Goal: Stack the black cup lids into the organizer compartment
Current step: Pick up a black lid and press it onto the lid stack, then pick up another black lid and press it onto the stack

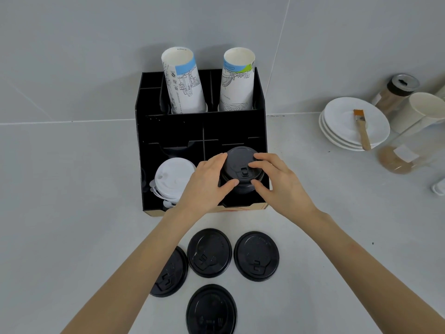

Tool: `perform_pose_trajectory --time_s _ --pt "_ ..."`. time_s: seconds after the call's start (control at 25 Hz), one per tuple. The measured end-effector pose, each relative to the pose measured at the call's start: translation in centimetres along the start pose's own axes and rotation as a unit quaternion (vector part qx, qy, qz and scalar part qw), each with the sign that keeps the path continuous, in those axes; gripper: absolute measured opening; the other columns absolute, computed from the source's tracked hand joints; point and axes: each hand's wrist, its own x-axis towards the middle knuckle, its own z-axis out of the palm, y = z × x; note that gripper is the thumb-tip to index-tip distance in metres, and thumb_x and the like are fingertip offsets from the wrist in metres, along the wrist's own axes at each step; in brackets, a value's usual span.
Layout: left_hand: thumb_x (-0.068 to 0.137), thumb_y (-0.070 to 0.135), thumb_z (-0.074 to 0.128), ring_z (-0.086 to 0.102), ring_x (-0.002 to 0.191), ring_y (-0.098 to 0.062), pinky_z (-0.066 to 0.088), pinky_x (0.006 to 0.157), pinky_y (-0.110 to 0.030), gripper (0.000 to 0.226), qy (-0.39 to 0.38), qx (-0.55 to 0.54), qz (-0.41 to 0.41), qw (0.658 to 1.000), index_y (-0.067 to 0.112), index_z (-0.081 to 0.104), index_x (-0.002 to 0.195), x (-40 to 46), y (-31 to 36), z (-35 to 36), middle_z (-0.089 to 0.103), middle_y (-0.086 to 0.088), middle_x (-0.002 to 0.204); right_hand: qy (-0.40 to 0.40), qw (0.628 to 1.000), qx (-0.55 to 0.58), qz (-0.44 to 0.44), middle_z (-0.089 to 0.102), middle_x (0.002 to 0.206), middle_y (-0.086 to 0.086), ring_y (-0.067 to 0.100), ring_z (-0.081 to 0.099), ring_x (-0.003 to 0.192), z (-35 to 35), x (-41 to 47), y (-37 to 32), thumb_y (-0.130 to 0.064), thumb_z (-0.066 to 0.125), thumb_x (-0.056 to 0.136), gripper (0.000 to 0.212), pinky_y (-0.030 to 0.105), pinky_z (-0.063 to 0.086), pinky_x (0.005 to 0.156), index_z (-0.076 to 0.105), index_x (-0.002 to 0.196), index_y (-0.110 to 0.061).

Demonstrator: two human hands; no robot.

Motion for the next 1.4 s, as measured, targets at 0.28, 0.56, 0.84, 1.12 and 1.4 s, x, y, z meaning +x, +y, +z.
perform_pose_trajectory --time_s 0.28,0.56,0.84,1.12,1.4 --pt "0.085 0.027 0.055 0.038 0.128 -0.025 0.032 0.106 -0.041 0.057 0.021 -0.031 -0.011 0.999 0.015 0.029 0.135 -2.1 -0.9 -1.1 0.039 -0.007 0.142 0.018 0.999 0.011 -0.037 0.050 0.133 0.010 0.020 0.037 0.131 0.2 -1.1 -1.4 -0.008 0.058 0.083 0.035 0.024 0.027 0.107 0.053 0.117 -0.009" --pt "0.085 0.023 0.056 0.045 0.118 -0.016 0.030 0.094 -0.021 0.045 0.036 -0.068 -0.007 0.997 0.019 0.041 0.128 -7.8 -3.0 -1.3 0.051 -0.002 0.131 -0.041 0.997 0.023 -0.065 0.050 0.131 0.002 0.010 0.043 0.121 3.0 -4.9 -3.6 -0.037 0.038 0.082 0.044 0.020 0.036 0.100 0.051 0.118 -0.017" --pt "0.073 0.045 0.049 0.039 0.125 -0.021 0.031 0.106 -0.036 0.064 -0.046 -0.031 -0.058 0.997 0.021 0.035 0.131 -11.5 -5.8 0.3 0.044 -0.002 0.138 -0.150 0.988 -0.024 0.002 0.036 0.143 0.001 0.020 0.035 0.130 5.9 -8.3 -4.4 -0.031 0.058 0.083 0.053 0.038 0.030 0.111 0.037 0.130 -0.020" --pt "0.083 0.034 0.055 0.023 0.134 -0.021 0.016 0.111 -0.040 0.067 -0.140 0.055 -0.076 0.986 0.025 0.019 0.138 -12.3 -7.2 1.9 0.028 0.003 0.148 -0.156 0.980 -0.112 0.045 0.053 0.128 0.010 0.028 0.050 0.118 8.4 -10.3 -4.5 -0.059 0.042 0.062 0.078 0.042 0.039 0.101 0.042 0.126 -0.014" --pt "0.083 0.029 0.055 0.025 0.131 -0.019 0.018 0.109 -0.039 0.060 -0.137 0.042 -0.073 0.987 0.027 0.025 0.135 -12.5 -7.5 2.3 0.034 0.005 0.144 -0.141 0.986 -0.075 0.048 0.043 0.136 0.012 0.030 0.039 0.126 9.2 -10.0 -3.9 -0.032 0.063 0.076 0.066 0.041 0.025 0.110 0.034 0.131 -0.010"
